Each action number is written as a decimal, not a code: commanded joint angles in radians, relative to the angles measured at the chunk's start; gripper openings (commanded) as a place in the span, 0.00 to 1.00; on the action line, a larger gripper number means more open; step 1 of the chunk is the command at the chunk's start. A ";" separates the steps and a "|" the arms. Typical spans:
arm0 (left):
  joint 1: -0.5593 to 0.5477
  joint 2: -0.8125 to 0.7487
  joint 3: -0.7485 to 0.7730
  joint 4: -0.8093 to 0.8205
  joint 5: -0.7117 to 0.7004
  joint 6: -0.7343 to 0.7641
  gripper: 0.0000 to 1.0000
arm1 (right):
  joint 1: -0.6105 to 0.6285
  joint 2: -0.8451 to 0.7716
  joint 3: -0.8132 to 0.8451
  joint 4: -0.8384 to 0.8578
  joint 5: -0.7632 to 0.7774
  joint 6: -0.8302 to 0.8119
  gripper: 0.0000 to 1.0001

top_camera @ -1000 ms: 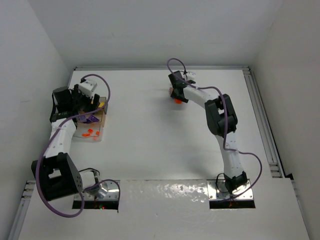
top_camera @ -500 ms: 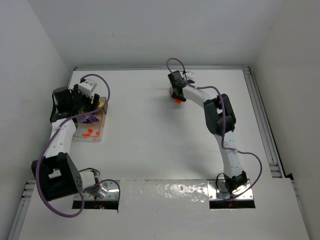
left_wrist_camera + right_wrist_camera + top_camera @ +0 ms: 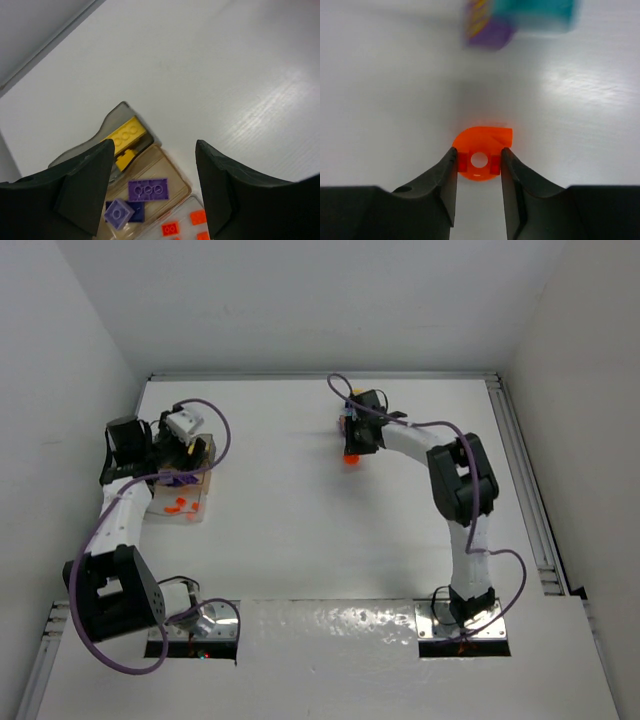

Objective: Sort the legos into containers by color

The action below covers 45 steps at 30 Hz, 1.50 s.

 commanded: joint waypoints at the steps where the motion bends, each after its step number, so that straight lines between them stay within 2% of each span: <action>1: -0.015 -0.017 0.028 -0.082 0.251 0.245 0.64 | -0.006 -0.247 -0.117 0.087 -0.591 -0.431 0.00; 3: -0.058 -0.020 0.020 -0.113 0.294 0.345 0.64 | -0.004 -0.290 -0.117 0.036 -0.820 -0.517 0.00; 6: -0.164 -0.037 -0.006 -0.162 0.288 0.686 0.64 | 0.003 -0.300 -0.044 -0.042 -0.964 -0.513 0.00; 7: -0.217 -0.052 -0.023 -0.100 0.288 0.719 0.63 | 0.015 -0.294 -0.029 -0.047 -0.992 -0.508 0.00; 12: -0.384 -0.057 -0.123 0.245 0.308 0.720 0.55 | 0.084 -0.278 0.038 -0.012 -1.104 -0.451 0.00; 17: -0.441 -0.001 -0.083 0.221 0.352 0.729 0.56 | 0.112 -0.297 -0.005 0.181 -1.163 -0.290 0.00; 23: -0.492 0.000 -0.113 0.325 0.349 0.674 0.58 | 0.126 -0.301 -0.019 0.242 -1.174 -0.244 0.00; 26: -0.504 0.006 -0.113 0.364 0.348 0.635 0.55 | 0.129 -0.301 -0.033 0.278 -1.181 -0.213 0.00; 29: -0.515 0.014 -0.100 0.384 0.355 0.597 0.43 | 0.134 -0.300 -0.038 0.289 -1.183 -0.210 0.00; 32: -0.521 0.016 -0.071 0.349 0.383 0.575 0.38 | 0.134 -0.295 -0.041 0.297 -1.177 -0.206 0.00; 36: -0.523 0.013 -0.049 0.252 0.411 0.635 0.29 | 0.134 -0.287 -0.039 0.298 -1.166 -0.210 0.00; 39: -0.526 0.005 -0.044 0.229 0.424 0.611 0.17 | 0.134 -0.280 -0.039 0.298 -1.158 -0.216 0.00; 40: -0.526 -0.001 -0.041 0.232 0.429 0.600 0.09 | 0.135 -0.278 -0.039 0.295 -1.152 -0.216 0.00; 45: -0.526 -0.023 -0.046 0.264 0.429 0.508 0.00 | 0.134 -0.269 -0.039 0.275 -1.138 -0.233 0.00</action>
